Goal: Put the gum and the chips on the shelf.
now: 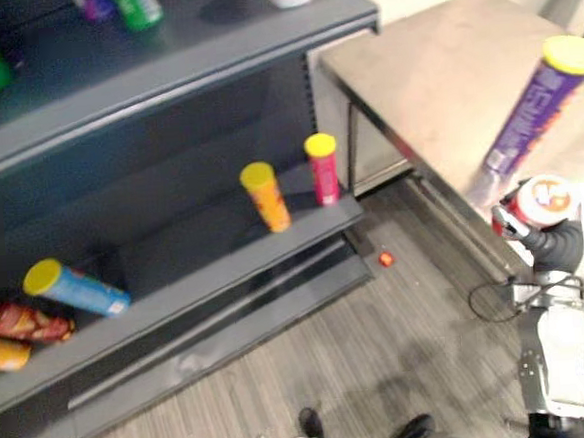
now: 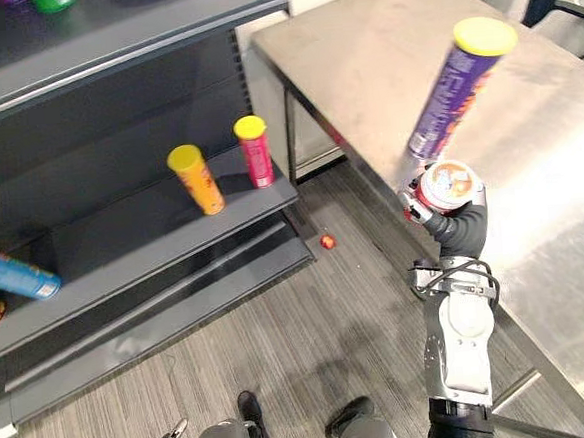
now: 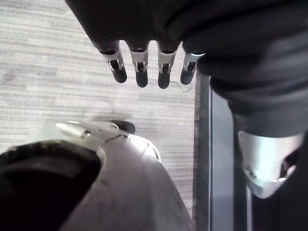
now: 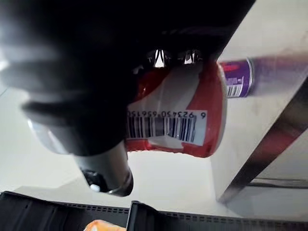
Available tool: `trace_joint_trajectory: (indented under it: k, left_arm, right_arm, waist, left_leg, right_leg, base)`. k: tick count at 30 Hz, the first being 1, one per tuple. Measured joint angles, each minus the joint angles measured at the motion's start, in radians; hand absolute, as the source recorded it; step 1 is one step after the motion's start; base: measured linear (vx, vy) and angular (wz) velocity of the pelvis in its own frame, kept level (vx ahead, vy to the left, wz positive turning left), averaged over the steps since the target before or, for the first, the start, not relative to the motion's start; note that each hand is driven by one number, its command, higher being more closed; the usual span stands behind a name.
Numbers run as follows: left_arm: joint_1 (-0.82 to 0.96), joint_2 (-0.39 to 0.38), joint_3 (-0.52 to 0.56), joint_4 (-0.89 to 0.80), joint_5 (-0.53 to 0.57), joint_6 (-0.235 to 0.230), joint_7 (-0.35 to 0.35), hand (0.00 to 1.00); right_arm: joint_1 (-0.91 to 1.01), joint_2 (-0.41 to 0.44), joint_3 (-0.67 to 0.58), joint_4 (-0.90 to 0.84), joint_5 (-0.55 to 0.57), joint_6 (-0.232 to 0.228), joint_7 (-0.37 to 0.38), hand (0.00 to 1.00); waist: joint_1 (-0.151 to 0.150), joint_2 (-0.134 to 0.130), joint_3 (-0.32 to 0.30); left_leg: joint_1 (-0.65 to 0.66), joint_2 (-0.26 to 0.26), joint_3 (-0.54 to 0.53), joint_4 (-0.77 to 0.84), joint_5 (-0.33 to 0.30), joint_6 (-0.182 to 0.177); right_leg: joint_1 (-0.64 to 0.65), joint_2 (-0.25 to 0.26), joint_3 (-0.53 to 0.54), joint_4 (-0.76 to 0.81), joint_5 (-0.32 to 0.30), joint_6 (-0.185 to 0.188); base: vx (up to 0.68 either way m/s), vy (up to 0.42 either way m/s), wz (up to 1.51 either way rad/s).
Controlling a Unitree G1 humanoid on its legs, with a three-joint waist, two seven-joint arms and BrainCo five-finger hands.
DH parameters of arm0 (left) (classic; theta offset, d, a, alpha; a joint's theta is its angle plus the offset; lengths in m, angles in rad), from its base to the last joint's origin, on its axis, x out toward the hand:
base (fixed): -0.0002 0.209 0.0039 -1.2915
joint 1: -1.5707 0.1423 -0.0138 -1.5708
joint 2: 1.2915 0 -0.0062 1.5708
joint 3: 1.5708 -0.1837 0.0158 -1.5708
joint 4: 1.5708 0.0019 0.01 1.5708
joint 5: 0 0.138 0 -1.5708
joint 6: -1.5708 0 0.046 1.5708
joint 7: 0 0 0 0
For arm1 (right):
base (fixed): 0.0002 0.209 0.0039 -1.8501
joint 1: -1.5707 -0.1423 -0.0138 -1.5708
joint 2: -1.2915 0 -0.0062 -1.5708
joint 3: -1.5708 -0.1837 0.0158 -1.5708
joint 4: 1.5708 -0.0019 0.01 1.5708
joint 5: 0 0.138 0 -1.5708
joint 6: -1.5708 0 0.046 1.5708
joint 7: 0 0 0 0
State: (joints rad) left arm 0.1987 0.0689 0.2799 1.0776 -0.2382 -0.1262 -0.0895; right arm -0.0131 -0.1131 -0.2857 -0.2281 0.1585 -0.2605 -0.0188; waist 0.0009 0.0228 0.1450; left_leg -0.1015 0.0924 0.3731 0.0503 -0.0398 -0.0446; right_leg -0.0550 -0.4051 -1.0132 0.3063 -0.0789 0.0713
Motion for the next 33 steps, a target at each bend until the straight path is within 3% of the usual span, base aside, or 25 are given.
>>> trace_joint_trajectory:
  k: [5, 7, 19, 24, 26, 27, 28, 29, 31, 33]
  left_arm:
    - [0.001, 0.018, -0.018, 0.030, 0.016, 0.000, 0.006, 0.00]
    - [0.008, 0.022, -0.017, 0.029, 0.016, 0.000, 0.007, 0.00]
    - [0.033, 0.017, -0.018, -0.010, -0.003, -0.001, 0.003, 0.00]
    - [0.033, 0.017, -0.019, -0.026, -0.074, -0.001, -0.005, 0.00]
    - [0.033, 0.018, -0.021, -0.025, -0.074, -0.001, -0.005, 0.00]
    - [0.033, 0.020, -0.027, -0.023, -0.074, -0.001, -0.004, 0.00]
    - [0.034, 0.029, -0.058, -0.022, -0.074, -0.002, -0.002, 0.00]
    - [0.032, 0.046, -0.086, -0.013, -0.074, -0.004, 0.002, 0.00]
    - [0.028, 0.076, -0.085, 0.000, -0.072, -0.004, 0.010, 0.00]
    - [0.018, 0.090, -0.077, 0.021, -0.069, -0.004, 0.018, 0.00]
  right_arm:
    - [0.023, 0.017, -0.002, 0.009, -0.037, 0.010, -0.022, 1.00]
    - [0.038, 0.017, 0.006, 0.010, -0.043, 0.014, -0.021, 1.00]
    - [0.058, 0.012, 0.044, 0.067, -0.041, 0.022, -0.013, 1.00]
    - [0.029, 0.009, 0.148, 0.128, -0.040, 0.037, 0.027, 1.00]
    - [0.031, 0.009, 0.188, 0.129, -0.041, 0.039, 0.049, 1.00]
    - [0.035, 0.009, 0.190, 0.129, -0.041, 0.039, 0.052, 1.00]
    - [0.047, 0.001, 0.194, 0.135, -0.041, 0.040, 0.054, 1.00]
    - [0.062, 0.001, 0.210, 0.142, -0.041, 0.040, 0.061, 1.00]
    - [0.076, 0.002, 0.254, 0.135, -0.040, 0.040, 0.076, 1.00]
    - [0.075, 0.004, 0.305, 0.122, -0.039, 0.038, 0.097, 1.00]
  waist:
    - [0.002, -0.018, 0.007]
    - [0.009, -0.029, 0.006]
    - [0.027, -0.033, 0.002]
    - [0.044, -0.043, 0.006]
    - [0.056, -0.047, 0.007]
    - [0.054, -0.048, 0.008]
    - [0.035, -0.041, 0.012]
    - [0.026, -0.030, 0.016]
    - [0.020, -0.049, 0.015]
    - [0.018, -0.068, 0.012]
  left_leg:
    - [0.033, -0.035, 0.008, -0.014, -0.017, 0.014]
    - [0.042, -0.039, 0.025, -0.016, -0.022, 0.020]
    - [0.083, -0.012, 0.047, -0.081, 0.030, 0.002]
    - [0.041, 0.002, -0.008, 0.064, -0.041, 0.013]
    - [0.034, -0.026, -0.069, 0.069, -0.064, 0.028]
    - [0.034, -0.040, -0.094, 0.070, -0.069, 0.039]
    - [0.040, -0.052, -0.160, 0.080, -0.073, 0.058]
    - [0.040, -0.040, -0.231, 0.093, -0.077, 0.064]
    - [0.038, -0.045, -0.313, 0.094, -0.073, 0.068]
    - [0.040, -0.075, -0.392, 0.097, -0.072, 0.068]
  right_leg:
    - [0.024, -0.036, 0.036, 0.005, 0.038, -0.007]
    - [0.024, -0.029, 0.067, -0.018, 0.046, 0.002]
    - [0.011, 0.042, 0.176, -0.064, 0.059, -0.012]
    - [0.074, 0.041, 0.183, -0.070, 0.064, -0.004]
    - [0.082, -0.005, 0.197, 0.008, 0.064, -0.007]
    - [0.073, -0.027, 0.244, 0.062, 0.064, -0.032]
    - [0.006, -0.043, 0.435, 0.205, 0.091, -0.140]
    - [-0.050, 0.045, 0.700, 0.263, 0.043, -0.093]
    - [-0.070, 0.173, 0.910, 0.237, -0.060, -0.045]
    - [-0.086, 0.215, 0.951, 0.170, -0.084, -0.026]
  base:
    - [-0.07, 0.158, 0.01]
    - [-0.06, 0.077, -0.28]
    - [0.05, -0.020, -0.07]
    - [0.08, 0.040, 0.41]
    - [0.02, 0.134, 0.69]
    - [0.03, 0.141, 1.06]
    - [0.08, 0.125, 1.48]
    - [0.09, 0.082, 1.55]
    - [0.08, 0.003, 1.35]
    - [0.09, -0.024, 1.34]
